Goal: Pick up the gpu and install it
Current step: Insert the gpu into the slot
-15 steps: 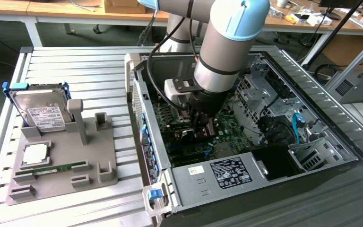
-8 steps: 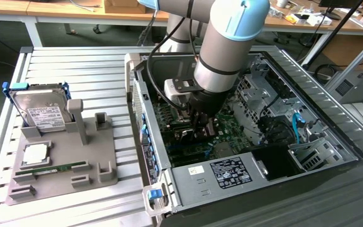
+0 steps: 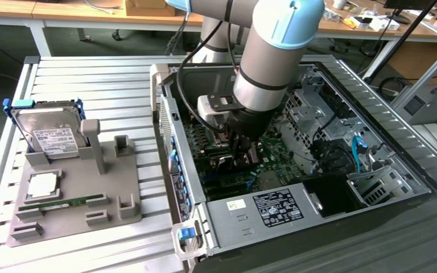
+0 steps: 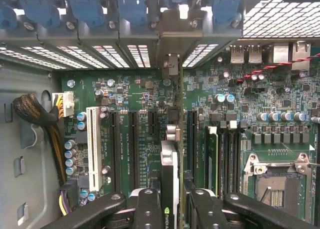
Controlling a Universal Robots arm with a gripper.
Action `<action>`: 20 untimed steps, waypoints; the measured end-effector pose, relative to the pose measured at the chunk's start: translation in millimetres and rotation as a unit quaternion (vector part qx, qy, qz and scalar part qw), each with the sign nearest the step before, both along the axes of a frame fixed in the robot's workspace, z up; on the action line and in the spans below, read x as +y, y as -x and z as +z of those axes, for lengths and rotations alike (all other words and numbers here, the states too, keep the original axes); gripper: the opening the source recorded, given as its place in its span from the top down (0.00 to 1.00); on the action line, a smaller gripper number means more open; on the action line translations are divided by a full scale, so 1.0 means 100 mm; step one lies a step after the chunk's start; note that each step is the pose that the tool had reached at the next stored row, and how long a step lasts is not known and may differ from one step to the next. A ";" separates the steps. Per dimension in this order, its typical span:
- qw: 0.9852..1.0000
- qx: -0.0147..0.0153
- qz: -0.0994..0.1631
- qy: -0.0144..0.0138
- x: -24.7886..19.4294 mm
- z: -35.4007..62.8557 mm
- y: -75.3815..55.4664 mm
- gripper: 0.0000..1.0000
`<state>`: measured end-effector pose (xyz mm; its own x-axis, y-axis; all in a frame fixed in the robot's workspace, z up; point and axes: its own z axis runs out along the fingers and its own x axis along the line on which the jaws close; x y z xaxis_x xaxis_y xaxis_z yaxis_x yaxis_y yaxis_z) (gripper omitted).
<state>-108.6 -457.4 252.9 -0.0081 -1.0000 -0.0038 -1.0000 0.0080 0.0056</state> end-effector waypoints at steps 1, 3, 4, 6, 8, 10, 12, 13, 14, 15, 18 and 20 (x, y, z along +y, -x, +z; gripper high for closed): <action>1.000 0.000 0.001 0.000 0.000 0.000 0.00 0.73; 1.000 0.000 0.004 0.000 0.000 0.000 0.00 0.73; 1.000 0.000 0.005 0.000 0.000 0.000 0.00 0.73; 1.000 0.000 0.008 0.000 0.000 0.000 0.00 0.73; 1.000 0.000 0.009 0.000 0.000 0.000 0.00 0.73; 1.000 0.000 0.009 0.000 0.000 0.000 0.00 0.73; 1.000 0.000 0.009 0.000 0.000 0.000 0.00 0.73; 1.000 0.000 0.009 0.000 0.000 0.000 0.00 0.73; 1.000 0.000 0.009 0.000 0.000 0.001 0.00 0.73; 1.000 0.000 0.009 0.000 0.000 0.011 0.00 0.73; 1.000 0.000 0.009 0.000 0.000 0.011 0.00 0.73; 1.000 0.000 0.009 0.000 0.000 0.013 0.00 0.73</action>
<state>-108.6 -457.4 254.2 0.0103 -0.9999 -0.0036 -0.9999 -0.0103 0.0057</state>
